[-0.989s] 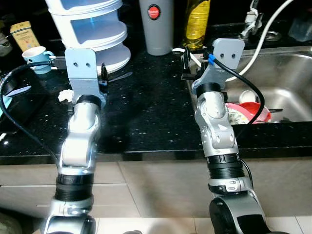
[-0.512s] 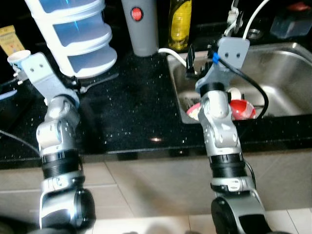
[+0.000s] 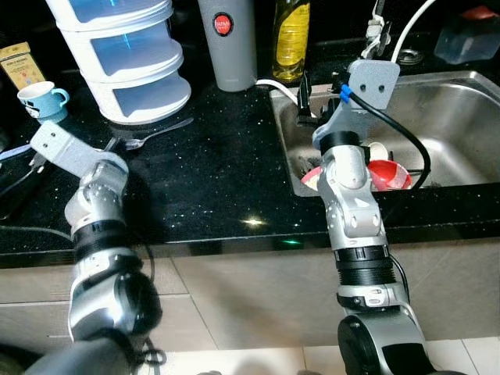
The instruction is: Kitchen organization
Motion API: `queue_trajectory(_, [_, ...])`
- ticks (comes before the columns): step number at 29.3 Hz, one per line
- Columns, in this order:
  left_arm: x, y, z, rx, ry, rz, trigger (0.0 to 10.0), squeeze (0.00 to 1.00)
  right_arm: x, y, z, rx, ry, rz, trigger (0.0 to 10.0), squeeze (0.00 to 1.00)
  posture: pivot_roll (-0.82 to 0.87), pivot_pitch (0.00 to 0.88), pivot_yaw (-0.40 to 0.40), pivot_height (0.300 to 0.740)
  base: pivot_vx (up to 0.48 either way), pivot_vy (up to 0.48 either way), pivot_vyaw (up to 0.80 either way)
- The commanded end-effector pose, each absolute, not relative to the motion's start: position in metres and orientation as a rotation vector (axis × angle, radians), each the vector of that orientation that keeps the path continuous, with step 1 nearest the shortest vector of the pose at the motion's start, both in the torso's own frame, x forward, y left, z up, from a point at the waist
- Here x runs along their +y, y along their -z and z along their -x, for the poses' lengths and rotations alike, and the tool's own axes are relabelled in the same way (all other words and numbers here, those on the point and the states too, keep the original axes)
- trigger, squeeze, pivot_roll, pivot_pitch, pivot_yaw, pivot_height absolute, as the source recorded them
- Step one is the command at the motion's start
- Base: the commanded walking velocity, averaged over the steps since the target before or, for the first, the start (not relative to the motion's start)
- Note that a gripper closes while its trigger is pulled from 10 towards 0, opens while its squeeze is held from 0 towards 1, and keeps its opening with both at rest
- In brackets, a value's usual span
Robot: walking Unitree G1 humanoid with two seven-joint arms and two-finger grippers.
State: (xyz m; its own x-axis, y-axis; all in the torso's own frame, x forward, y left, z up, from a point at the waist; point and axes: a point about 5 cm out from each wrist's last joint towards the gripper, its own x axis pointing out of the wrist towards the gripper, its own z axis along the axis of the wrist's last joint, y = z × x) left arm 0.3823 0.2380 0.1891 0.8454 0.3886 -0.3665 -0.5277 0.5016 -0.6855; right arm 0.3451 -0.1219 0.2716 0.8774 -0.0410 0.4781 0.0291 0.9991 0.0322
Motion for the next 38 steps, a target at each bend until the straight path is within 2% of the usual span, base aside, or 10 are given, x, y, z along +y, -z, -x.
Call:
queue_trajectory(1, [0.244, -0.174, -0.382, 0.231, -0.579, 0.921, 9.8, 0.0, -0.12, -0.271, -0.34, -0.491, 0.013, -0.002, 10.0, 0.0, 0.0, 0.0, 0.123, 0.74, 0.0, 0.0, 0.0])
queue_trajectory(5, [0.247, -0.173, -0.385, 0.241, -0.582, 0.921, 9.5, 0.0, -0.124, -0.274, -0.334, -0.492, 0.018, 0.011, 10.0, 0.0, -0.03, 0.009, 0.128, 0.74, 0.0, 0.0, 0.0])
queue_trajectory(7, [0.254, -0.172, -0.385, 0.245, -0.604, 0.92, 7.2, 0.0, -0.124, -0.276, -0.33, -0.484, 0.015, 0.019, 10.0, 0.0, -0.05, 0.095, 0.126, 0.74, 0.0, 0.0, 0.0])
queue_trajectory(12, [0.259, -0.167, -0.385, 0.269, -0.615, 0.928, 5.6, 0.0, -0.122, -0.277, -0.324, -0.468, 0.004, 0.027, 10.0, 0.0, -0.06, 0.161, 0.122, 0.74, 0.0, 0.0, 0.0])
queue_trajectory(13, [0.26, -0.165, -0.384, 0.274, -0.616, 0.931, 3.9, 0.0, -0.122, -0.278, -0.321, -0.464, 0.0, 0.032, 10.0, 0.0, -0.06, 0.19, 0.123, 0.74, 0.0, 0.0, 0.0])
queue_trajectory(16, [0.265, -0.162, -0.382, 0.279, -0.634, 0.932, 3.1, 0.0, -0.124, -0.278, -0.318, -0.453, -0.005, 0.046, 10.0, 0.0, -0.07, 0.215, 0.124, 0.74, 0.0, 0.0, 0.0])
queue_trajectory(17, [0.271, -0.16, -0.38, 0.279, -0.647, 0.93, 1.2, 0.0, -0.128, -0.278, -0.316, -0.44, -0.003, 0.056, 10.0, 0.0, -0.07, 0.272, 0.12, 0.74, 0.0, 0.0, 0.0])
queue_trajectory(19, [0.273, -0.16, -0.38, 0.28, -0.65, 0.929, 1.2, 0.0, -0.13, -0.279, -0.316, -0.437, -0.002, 0.058, 10.0, 0.0, -0.07, 0.272, 0.12, 0.74, 0.0, 0.0, 0.0])
queue_trajectory(20, [0.275, -0.159, -0.379, 0.282, -0.655, 0.931, 0.0, 0.0, -0.13, -0.278, -0.316, -0.426, -0.008, 0.063, 10.0, 0.0, -0.07, 0.298, 0.114, 0.74, 0.0, 0.0, 0.0])
queue_trajectory(38, [0.25, -0.141, -0.381, 0.388, -0.511, 0.942, 0.0, 0.0, -0.119, -0.283, -0.324, -0.431, -0.062, 0.041, 10.0, 0.0, -0.02, 0.145, 0.135, 0.74, 0.0, 0.0, 0.0])
